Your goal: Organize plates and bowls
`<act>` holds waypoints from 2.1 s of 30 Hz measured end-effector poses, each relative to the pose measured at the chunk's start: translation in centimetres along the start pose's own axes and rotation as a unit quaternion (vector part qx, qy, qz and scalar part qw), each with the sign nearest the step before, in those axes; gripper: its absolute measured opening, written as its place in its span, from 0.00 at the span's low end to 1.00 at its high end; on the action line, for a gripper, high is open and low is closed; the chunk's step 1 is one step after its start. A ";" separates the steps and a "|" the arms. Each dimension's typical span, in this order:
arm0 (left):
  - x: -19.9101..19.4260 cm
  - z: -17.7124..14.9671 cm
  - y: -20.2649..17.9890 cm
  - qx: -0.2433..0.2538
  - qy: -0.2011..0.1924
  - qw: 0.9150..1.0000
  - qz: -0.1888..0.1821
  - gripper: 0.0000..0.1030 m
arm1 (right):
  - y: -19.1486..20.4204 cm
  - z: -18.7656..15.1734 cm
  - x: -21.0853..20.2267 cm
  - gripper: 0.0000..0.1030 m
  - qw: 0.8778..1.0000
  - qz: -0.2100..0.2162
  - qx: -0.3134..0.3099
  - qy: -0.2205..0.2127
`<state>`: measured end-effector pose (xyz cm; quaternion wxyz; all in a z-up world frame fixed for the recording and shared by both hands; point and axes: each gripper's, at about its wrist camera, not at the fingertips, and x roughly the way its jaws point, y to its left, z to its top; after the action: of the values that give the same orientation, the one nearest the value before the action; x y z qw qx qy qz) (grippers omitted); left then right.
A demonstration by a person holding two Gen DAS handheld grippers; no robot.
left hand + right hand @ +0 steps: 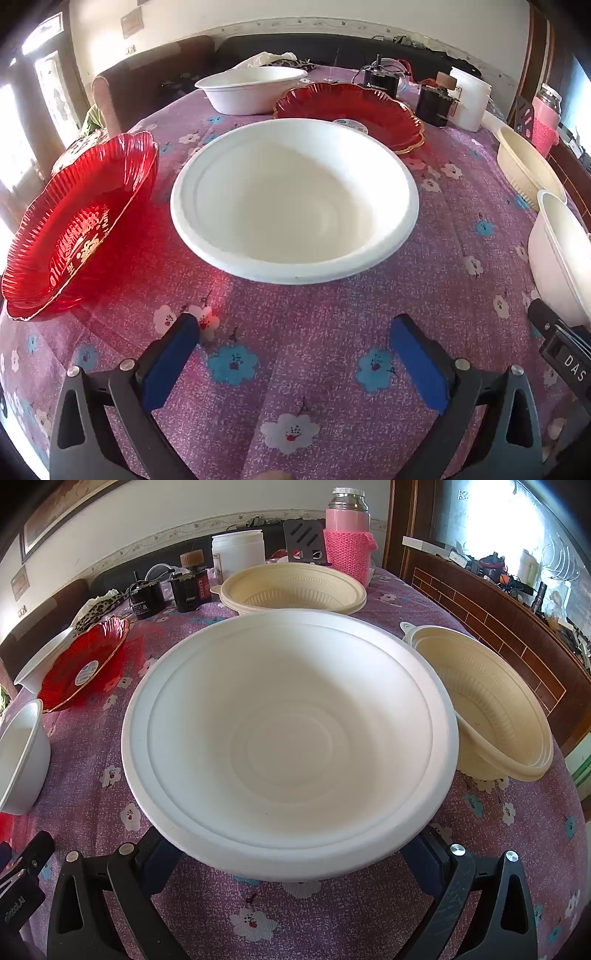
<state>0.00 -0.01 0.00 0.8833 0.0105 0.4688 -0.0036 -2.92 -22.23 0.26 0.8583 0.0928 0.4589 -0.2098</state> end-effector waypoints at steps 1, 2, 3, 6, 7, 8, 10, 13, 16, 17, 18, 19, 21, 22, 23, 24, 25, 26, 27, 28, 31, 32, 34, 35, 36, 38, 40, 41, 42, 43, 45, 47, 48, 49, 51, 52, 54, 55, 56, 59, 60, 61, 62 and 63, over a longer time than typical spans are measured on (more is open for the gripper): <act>0.0 0.0 0.0 0.000 0.000 1.000 0.000 1.00 | 0.0 0.0 0.0 0.99 1.000 0.000 0.000 0.000; 0.0 0.0 0.0 -0.001 -0.001 1.000 -0.001 1.00 | 0.0 0.0 0.0 0.99 1.000 0.000 0.000 0.000; 0.0 0.0 0.0 -0.002 -0.002 1.000 0.000 1.00 | 0.0 0.0 0.0 0.99 1.000 0.000 0.000 0.000; 0.1 0.1 -0.1 -0.005 -0.003 1.000 0.003 1.00 | 0.0 0.0 0.0 0.99 1.000 0.000 0.000 0.001; 0.0 0.1 -0.1 -0.006 -0.003 1.000 0.004 1.00 | 0.0 0.0 0.0 0.99 1.000 0.000 0.000 0.001; 0.0 0.3 -0.2 -0.007 -0.003 1.000 0.006 1.00 | 0.0 0.0 0.0 0.99 1.000 0.000 0.000 0.001; 0.0 0.3 -0.1 -0.010 -0.003 1.000 0.006 1.00 | 0.0 0.0 0.0 0.99 1.000 0.000 0.000 0.000; 0.2 0.4 0.0 -0.012 -0.004 1.000 0.006 1.00 | 0.0 0.0 0.0 0.99 1.000 0.001 0.001 0.000; 0.1 0.2 0.2 -0.007 -0.003 1.000 0.002 1.00 | 0.1 0.0 0.1 0.99 1.000 0.001 0.000 0.000; 0.1 0.2 0.2 -0.004 -0.002 1.000 -0.001 1.00 | 0.1 0.0 0.1 0.99 1.000 0.002 -0.001 0.000; 0.1 0.1 0.3 0.002 -0.001 1.000 -0.005 1.00 | 0.1 0.0 0.1 0.99 1.000 0.002 -0.001 0.001; 0.0 0.0 0.3 0.006 0.000 1.000 -0.007 1.00 | 0.1 0.0 0.1 0.99 1.000 0.003 -0.002 0.001; -0.1 -0.1 0.3 0.019 0.005 1.000 -0.016 1.00 | -0.1 0.1 0.1 0.99 1.000 0.006 -0.005 0.001; -0.1 -0.2 0.4 0.024 0.007 0.999 -0.020 1.00 | -0.2 0.0 0.0 0.99 1.000 0.008 -0.007 0.002; -0.2 -0.3 0.4 0.032 0.008 0.999 -0.025 1.00 | -0.2 0.1 0.0 0.99 1.000 0.010 -0.009 0.004; -0.4 -0.5 0.5 0.038 0.008 0.999 -0.030 1.00 | -0.2 0.2 0.0 0.99 1.000 0.015 -0.012 0.008; -0.5 -0.7 0.6 0.042 0.008 0.999 -0.032 1.00 | -0.3 0.1 -0.1 0.99 1.000 0.017 -0.014 0.012; -0.5 -0.7 0.7 0.044 0.008 0.998 -0.034 1.00 | -0.3 0.3 -0.1 0.99 1.000 0.019 -0.016 0.017; -0.5 -0.8 0.7 0.045 0.008 0.998 -0.034 1.00 | -0.3 0.3 0.0 0.99 0.999 0.019 -0.017 0.023; -0.5 -0.8 0.7 0.046 0.008 0.998 -0.034 1.00 | -0.2 0.4 0.0 0.99 0.999 0.019 -0.018 0.027; -0.5 -0.6 0.6 0.046 0.009 0.998 -0.032 1.00 | 0.0 0.5 0.2 0.99 0.999 0.014 -0.018 0.034; -0.5 -0.6 0.6 0.046 0.009 0.998 -0.031 1.00 | 0.0 0.6 0.2 0.99 0.999 0.014 -0.018 0.034; -0.5 -0.6 0.5 0.046 0.008 0.998 -0.031 1.00 | 0.0 0.5 0.2 0.99 0.999 0.012 -0.017 0.032; -0.5 -0.6 0.5 0.046 0.009 0.998 -0.031 1.00 | 0.0 0.5 0.2 0.99 0.999 0.011 -0.015 0.031; -0.5 -0.6 0.5 0.046 0.009 0.998 -0.031 1.00 | 0.1 0.5 0.2 0.99 0.999 0.009 -0.013 0.030; -0.5 -0.6 0.4 0.046 0.009 0.998 -0.031 1.00 | 0.0 0.6 0.2 0.99 1.000 0.007 -0.009 0.028; -0.5 -0.6 0.4 0.046 0.009 0.998 -0.034 1.00 | 0.1 0.7 0.3 0.99 1.000 0.003 -0.010 0.029; -0.6 -0.7 0.5 0.046 0.009 0.998 -0.036 1.00 | 0.1 0.7 0.3 0.99 0.999 0.004 -0.010 0.030; -0.6 -0.8 0.5 0.047 0.009 0.998 -0.037 1.00 | 0.1 0.7 0.3 0.99 0.999 0.004 -0.011 0.030; -0.6 -0.8 0.6 0.047 0.009 0.998 -0.039 1.00 | 0.0 0.7 0.3 0.99 0.999 0.005 -0.012 0.031; -0.8 -0.9 0.8 0.045 0.007 0.998 -0.045 1.00 | -0.1 0.5 0.1 0.99 0.999 0.005 -0.009 0.036; -0.9 -1.0 1.0 0.040 0.005 0.998 -0.053 1.00 | -0.3 0.1 -0.4 0.99 0.999 0.002 -0.005 0.040; -1.0 -1.0 1.3 0.036 0.004 0.998 -0.059 1.00 | -0.3 -0.3 -0.9 0.99 0.999 0.004 -0.003 0.041; -1.1 -1.1 1.4 0.034 0.002 0.997 -0.064 1.00 | -0.4 -0.7 -1.4 0.99 0.999 0.008 -0.003 0.038; -1.4 -1.2 1.7 0.029 -0.002 0.997 -0.077 1.00 | -0.5 -1.6 -2.9 0.99 0.999 0.018 -0.012 0.029; -1.7 -1.3 2.0 0.026 -0.007 0.996 -0.086 0.99 | -0.5 -2.1 -3.6 0.99 0.999 0.020 -0.017 0.023; -2.3 -1.4 2.2 0.022 -0.022 0.994 -0.103 0.92 | -0.6 -2.9 -5.1 0.99 0.999 0.025 -0.025 0.010; -2.8 -1.4 2.3 0.022 -0.032 0.993 -0.110 0.91 | -0.7 -3.3 -5.9 0.99 0.999 0.029 -0.028 0.000; -3.3 -1.6 2.5 0.022 -0.046 0.992 -0.117 0.91 | -0.7 -3.6 -6.9 0.99 0.999 0.035 -0.033 -0.013; -5.3 -2.1 2.6 0.033 -0.088 0.989 -0.110 0.91 | -0.6 -4.3 -11.0 0.99 0.993 0.040 -0.046 -0.097; -6.2 -2.4 2.6 0.040 -0.104 0.988 -0.107 0.91 | -0.4 -4.5 -12.8 0.99 0.988 0.030 -0.053 -0.141; -6.8 -2.6 2.7 0.045 -0.116 0.987 -0.105 0.91 | -0.1 -4.6 -13.9 0.99 0.983 0.020 -0.059 -0.170; -7.6 -2.7 2.8 0.051 -0.127 0.985 -0.101 0.91 | 0.4 -4.8 -15.2 0.99 0.976 0.012 -0.071 -0.204; -8.3 -2.7 3.0 0.057 -0.139 0.984 -0.099 0.91 | 0.9 -4.5 -15.6 0.99 0.974 0.012 -0.079 -0.214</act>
<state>-6.84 3.05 5.45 0.9331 0.0136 0.3391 -0.1187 -13.54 -15.52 10.55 0.9436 -0.0164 0.2788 -0.1777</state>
